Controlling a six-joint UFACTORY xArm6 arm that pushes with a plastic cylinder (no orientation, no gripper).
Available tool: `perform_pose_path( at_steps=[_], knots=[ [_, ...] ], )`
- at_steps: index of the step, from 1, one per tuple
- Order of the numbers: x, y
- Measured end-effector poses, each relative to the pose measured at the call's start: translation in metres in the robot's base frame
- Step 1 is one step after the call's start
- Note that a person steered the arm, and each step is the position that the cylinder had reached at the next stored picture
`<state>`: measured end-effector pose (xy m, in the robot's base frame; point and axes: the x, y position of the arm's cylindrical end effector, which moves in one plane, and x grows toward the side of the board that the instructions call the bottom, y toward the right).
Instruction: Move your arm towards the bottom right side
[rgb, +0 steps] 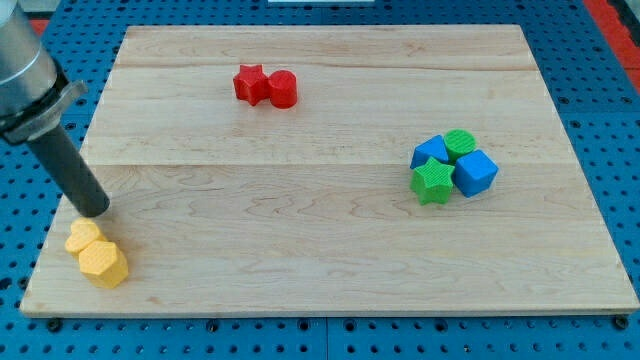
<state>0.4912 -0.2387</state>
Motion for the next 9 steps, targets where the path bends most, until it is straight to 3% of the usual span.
perform_pose_path(
  at_steps=[1,2,3,9],
  knots=[
    [-0.025,0.059],
    [0.0,0.148],
    [0.006,0.172],
    [0.006,0.125]
  ],
)
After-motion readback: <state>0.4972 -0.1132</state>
